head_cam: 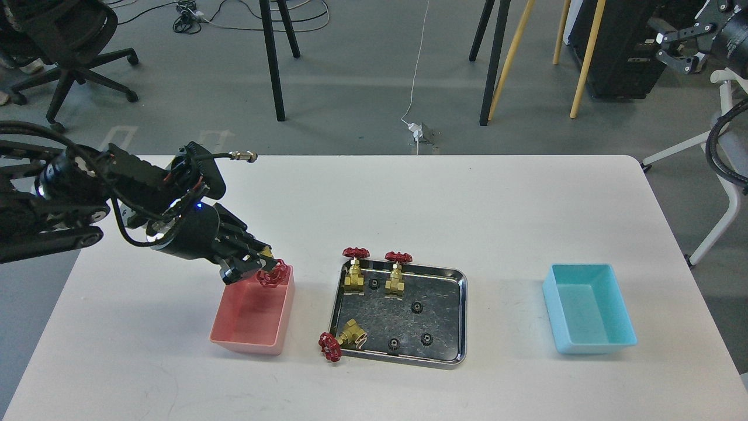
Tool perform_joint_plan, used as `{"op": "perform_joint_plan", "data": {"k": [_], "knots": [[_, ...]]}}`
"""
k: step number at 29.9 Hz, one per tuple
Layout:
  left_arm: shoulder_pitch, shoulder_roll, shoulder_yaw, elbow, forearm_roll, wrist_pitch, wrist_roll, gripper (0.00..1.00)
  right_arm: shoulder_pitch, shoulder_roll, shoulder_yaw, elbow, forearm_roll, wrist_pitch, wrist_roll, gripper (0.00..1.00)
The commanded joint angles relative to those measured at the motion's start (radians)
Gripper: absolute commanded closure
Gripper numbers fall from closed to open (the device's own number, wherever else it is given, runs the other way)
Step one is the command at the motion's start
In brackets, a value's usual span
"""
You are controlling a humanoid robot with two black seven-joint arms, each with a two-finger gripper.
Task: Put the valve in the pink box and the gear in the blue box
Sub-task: 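Lift the valve with the left gripper and carry it to the pink box, then lower the valve into the pink box and open the left gripper, then raise the left arm away and bring the right gripper over the tray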
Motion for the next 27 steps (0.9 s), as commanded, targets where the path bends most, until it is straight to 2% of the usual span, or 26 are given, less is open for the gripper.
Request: {"op": "perform_joint_plan", "data": {"k": [1, 9, 11, 14, 15, 23, 27], "knots": [[0.054, 0.01, -0.001, 0.007, 0.016, 0.001, 0.0, 0.78, 0.0, 0.003, 0.0, 0.0, 0.0, 0.0, 0.0, 0.01], [0.186, -0.017, -0.094, 0.042, 0.018, 0.001, 0.0, 0.75, -0.006, -0.001, 0.0, 0.002, 0.0, 0.0, -0.002, 0.01], [0.191, -0.019, -0.096, 0.05, 0.018, 0.001, 0.0, 0.68, -0.008, -0.001, 0.0, 0.002, 0.0, 0.0, -0.002, 0.01], [0.193, -0.023, -0.097, 0.052, 0.007, 0.001, 0.0, 0.49, -0.017, -0.001, 0.0, 0.005, 0.0, 0.0, -0.002, 0.01], [0.194, -0.023, -0.099, 0.05, 0.006, 0.001, 0.0, 0.46, -0.017, 0.0, 0.0, 0.005, 0.0, 0.0, -0.002, 0.01], [0.21, -0.016, -0.151, 0.05, 0.0, -0.005, 0.0, 0.25, -0.025, 0.005, -0.005, 0.008, 0.0, 0.0, -0.003, 0.01], [0.21, 0.016, -0.249, 0.039, -0.072, -0.014, 0.0, 0.19, -0.032, 0.022, -0.037, 0.074, -0.02, 0.0, -0.015, 0.01]]}}
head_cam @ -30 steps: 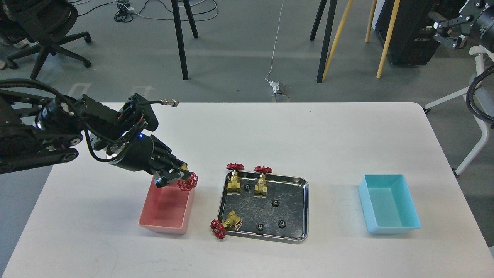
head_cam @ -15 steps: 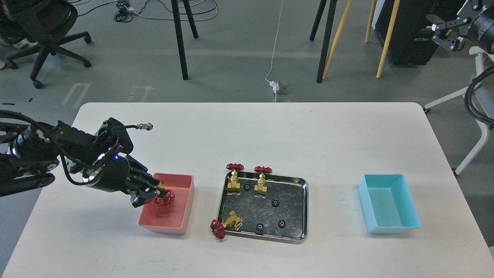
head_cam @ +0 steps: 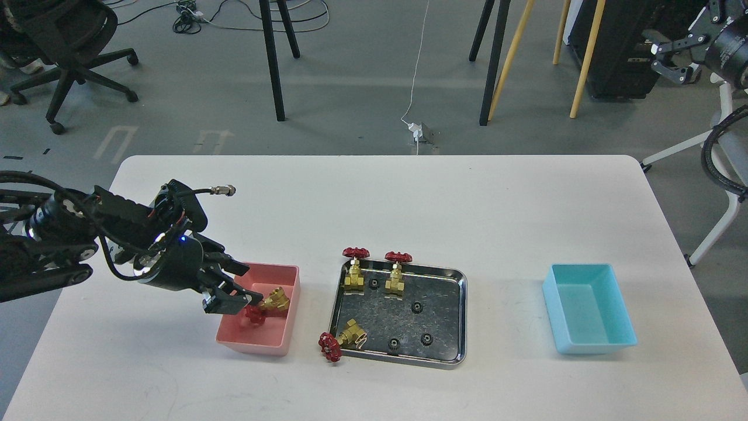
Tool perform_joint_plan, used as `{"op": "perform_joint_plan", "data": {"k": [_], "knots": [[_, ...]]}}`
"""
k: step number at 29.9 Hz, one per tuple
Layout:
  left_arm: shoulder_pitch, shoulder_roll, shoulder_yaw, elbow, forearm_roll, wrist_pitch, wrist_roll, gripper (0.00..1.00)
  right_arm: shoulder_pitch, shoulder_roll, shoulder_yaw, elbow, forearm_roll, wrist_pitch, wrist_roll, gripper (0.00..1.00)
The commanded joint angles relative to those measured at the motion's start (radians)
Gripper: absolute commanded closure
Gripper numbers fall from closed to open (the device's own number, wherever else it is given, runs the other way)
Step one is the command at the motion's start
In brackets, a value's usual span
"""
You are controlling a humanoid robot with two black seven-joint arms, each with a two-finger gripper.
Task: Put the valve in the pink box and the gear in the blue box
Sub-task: 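Raise the left arm away and bring the right gripper over the tray, then lower the right gripper toward a black gear in the tray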
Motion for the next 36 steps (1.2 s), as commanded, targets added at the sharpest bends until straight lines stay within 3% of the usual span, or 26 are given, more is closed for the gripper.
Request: {"op": "perform_joint_plan", "data": {"k": [1, 5, 9, 14, 18, 27, 34, 36], "knots": [[0.001, 0.032, -0.096, -0.009, -0.1, -0.007, 0.0, 0.18, -0.006, 0.014, -0.048, 0.072, -0.023, 0.0, -0.019, 0.01], [0.002, 0.044, -0.217, -0.009, -0.322, -0.011, 0.0, 0.18, 0.017, 0.037, -0.179, 0.165, -0.061, 0.0, -0.056, 0.01], [0.013, 0.062, -0.305, -0.009, -0.664, -0.011, 0.0, 0.18, 0.075, 0.048, -0.282, 0.288, -0.237, 0.0, -0.056, 0.01], [0.027, 0.056, -0.317, -0.04, -1.058, -0.024, 0.0, 0.18, 0.167, 0.073, -0.47, 0.47, -0.488, 0.0, -0.057, 0.01], [0.033, 0.026, -0.376, -0.095, -1.269, -0.039, 0.0, 0.18, 0.291, 0.076, -0.686, 0.627, -0.551, 0.0, -0.059, 0.01], [0.134, -0.138, -0.738, -0.09, -1.359, -0.065, 0.0, 0.18, 0.517, 0.203, -1.059, 0.836, -0.685, 0.0, -0.062, 0.01], [0.128, -0.197, -0.762, -0.048, -1.361, -0.062, 0.0, 0.17, 0.517, 0.355, -1.156, 0.827, -0.799, 0.0, -0.068, 0.05], [0.135, -0.203, -0.76, -0.032, -1.359, -0.062, 0.0, 0.17, 0.519, 0.404, -1.176, 0.822, -0.801, 0.0, -0.092, 0.09]]}}
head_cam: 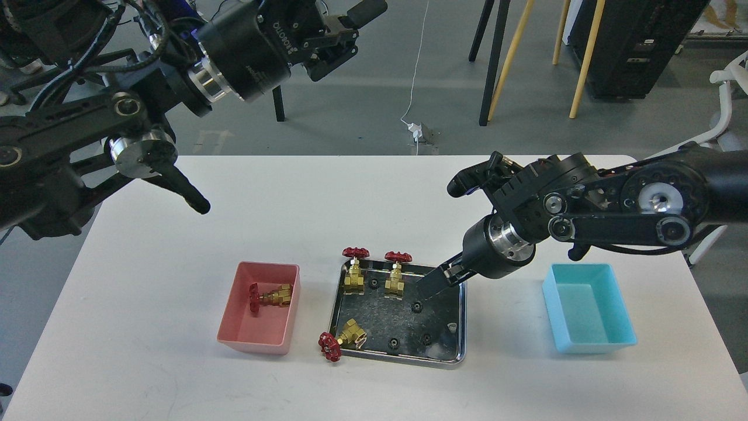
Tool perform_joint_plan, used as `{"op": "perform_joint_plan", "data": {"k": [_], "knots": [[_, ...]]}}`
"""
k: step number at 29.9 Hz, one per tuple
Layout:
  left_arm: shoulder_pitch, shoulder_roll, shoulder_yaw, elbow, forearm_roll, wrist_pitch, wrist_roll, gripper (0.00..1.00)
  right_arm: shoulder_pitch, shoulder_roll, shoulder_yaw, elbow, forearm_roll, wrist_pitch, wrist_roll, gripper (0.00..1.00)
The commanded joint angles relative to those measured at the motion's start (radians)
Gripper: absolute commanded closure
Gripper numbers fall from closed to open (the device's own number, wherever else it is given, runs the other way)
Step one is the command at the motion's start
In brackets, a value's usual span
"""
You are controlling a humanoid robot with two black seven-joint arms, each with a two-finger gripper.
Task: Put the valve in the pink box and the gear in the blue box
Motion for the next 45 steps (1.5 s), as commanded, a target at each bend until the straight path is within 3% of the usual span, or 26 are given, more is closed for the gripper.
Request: {"op": "perform_joint_plan", "data": {"k": [1, 11, 26, 33, 45], "knots": [[0.008, -0.016, 0.001, 0.023, 0.001, 0.0, 0.0, 0.17, 0.001, 0.083, -0.034, -0.01, -0.005, 0.0, -0.033, 0.12], [0.039, -0.031, 0.004, 0.025, 0.011, 0.005, 0.0, 0.16, -0.005, 0.262, -0.111, -0.1, -0.008, 0.0, -0.062, 0.35], [0.077, -0.038, -0.001, 0.025, 0.014, 0.008, 0.0, 0.16, -0.071, 0.315, -0.16, -0.146, -0.008, 0.0, -0.074, 0.35], [0.086, -0.038, -0.001, 0.025, 0.014, 0.006, 0.0, 0.16, -0.136, 0.316, -0.16, -0.24, -0.01, 0.0, -0.08, 0.36], [0.105, -0.039, -0.007, 0.025, 0.014, 0.008, 0.0, 0.15, -0.133, 0.316, -0.156, -0.246, -0.004, 0.0, -0.082, 0.38]]}}
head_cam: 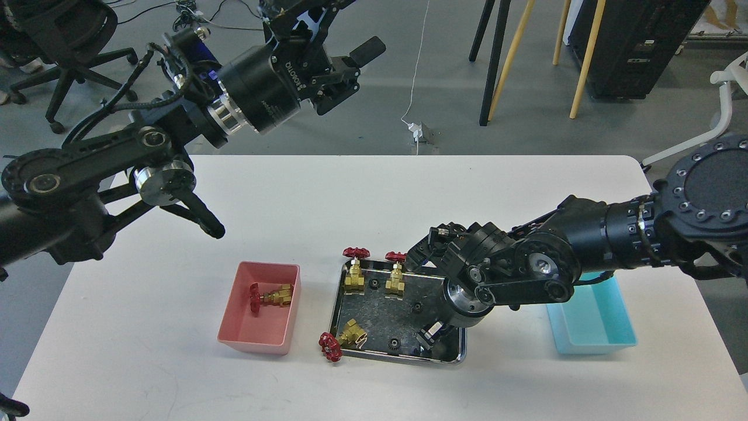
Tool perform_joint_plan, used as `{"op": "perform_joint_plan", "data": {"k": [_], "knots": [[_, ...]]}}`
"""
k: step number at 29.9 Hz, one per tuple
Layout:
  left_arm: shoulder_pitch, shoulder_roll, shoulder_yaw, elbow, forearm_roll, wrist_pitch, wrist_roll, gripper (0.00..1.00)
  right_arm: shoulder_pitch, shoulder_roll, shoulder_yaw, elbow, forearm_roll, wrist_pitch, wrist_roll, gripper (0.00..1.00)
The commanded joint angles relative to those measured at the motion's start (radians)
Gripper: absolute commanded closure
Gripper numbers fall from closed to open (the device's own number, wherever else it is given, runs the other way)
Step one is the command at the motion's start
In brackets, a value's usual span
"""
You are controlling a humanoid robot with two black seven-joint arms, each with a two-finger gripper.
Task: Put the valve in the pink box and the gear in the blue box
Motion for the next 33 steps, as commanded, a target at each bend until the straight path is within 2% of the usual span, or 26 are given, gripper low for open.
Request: {"op": "perform_joint_plan", "data": {"k": [1, 33], "knots": [[0.002, 0.0, 0.0, 0.0, 0.0, 0.001, 0.0, 0.15, 0.009, 0.0, 0.005, -0.002, 0.002, 0.0, 0.001, 0.38], [0.018, -0.01, -0.002, 0.018, 0.0, -0.002, 0.0, 0.14, -0.014, 0.0, 0.014, -0.018, 0.023, 0.0, 0.014, 0.39]]}}
